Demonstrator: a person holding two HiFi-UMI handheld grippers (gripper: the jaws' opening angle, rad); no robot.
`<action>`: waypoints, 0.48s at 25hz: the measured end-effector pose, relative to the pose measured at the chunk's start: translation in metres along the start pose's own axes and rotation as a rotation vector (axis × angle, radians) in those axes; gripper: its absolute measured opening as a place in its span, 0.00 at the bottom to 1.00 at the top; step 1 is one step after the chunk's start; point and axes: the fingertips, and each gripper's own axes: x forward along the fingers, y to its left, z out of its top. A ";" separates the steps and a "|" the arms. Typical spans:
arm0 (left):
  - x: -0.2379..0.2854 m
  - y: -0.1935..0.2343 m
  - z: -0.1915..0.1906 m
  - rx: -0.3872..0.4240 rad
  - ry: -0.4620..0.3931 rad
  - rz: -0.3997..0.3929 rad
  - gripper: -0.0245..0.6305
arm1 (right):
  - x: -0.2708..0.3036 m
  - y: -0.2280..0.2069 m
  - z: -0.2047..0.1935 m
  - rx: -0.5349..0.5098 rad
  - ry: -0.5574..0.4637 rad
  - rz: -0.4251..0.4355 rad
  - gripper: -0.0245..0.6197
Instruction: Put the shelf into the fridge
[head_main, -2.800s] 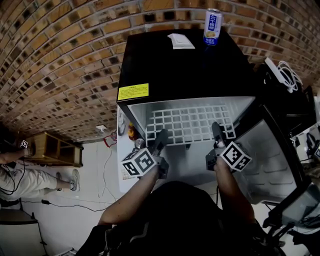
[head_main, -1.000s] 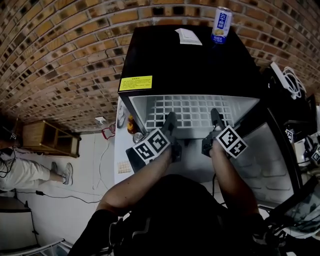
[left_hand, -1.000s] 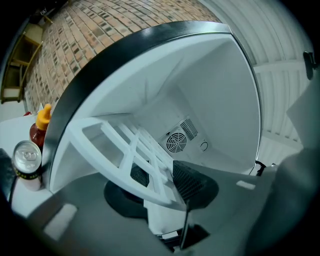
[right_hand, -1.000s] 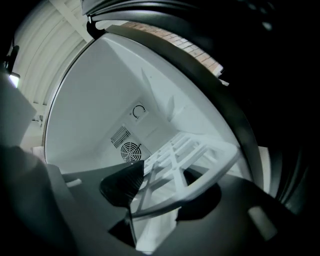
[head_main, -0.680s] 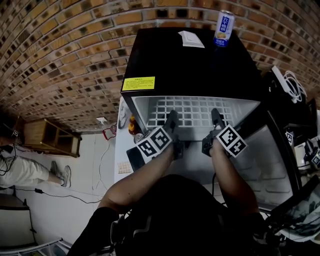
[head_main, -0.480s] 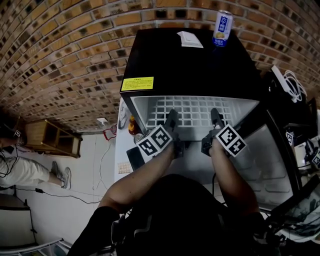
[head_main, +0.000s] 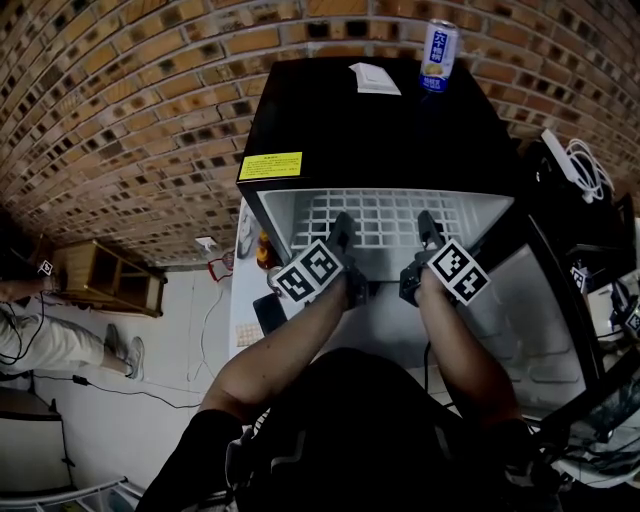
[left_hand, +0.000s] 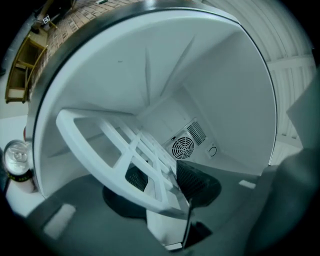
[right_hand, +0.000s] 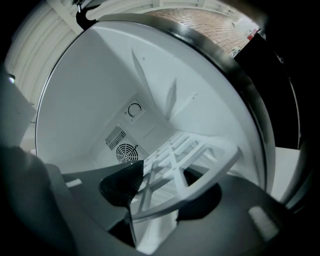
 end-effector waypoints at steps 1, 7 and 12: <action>0.003 0.000 0.000 -0.010 0.007 0.003 0.30 | 0.002 -0.001 0.001 0.003 0.000 -0.005 0.37; 0.013 0.002 0.004 -0.009 0.016 0.005 0.30 | 0.014 -0.001 0.004 -0.001 -0.004 -0.011 0.37; 0.016 0.003 0.005 -0.007 0.011 0.010 0.31 | 0.017 -0.001 0.005 -0.013 -0.009 -0.007 0.37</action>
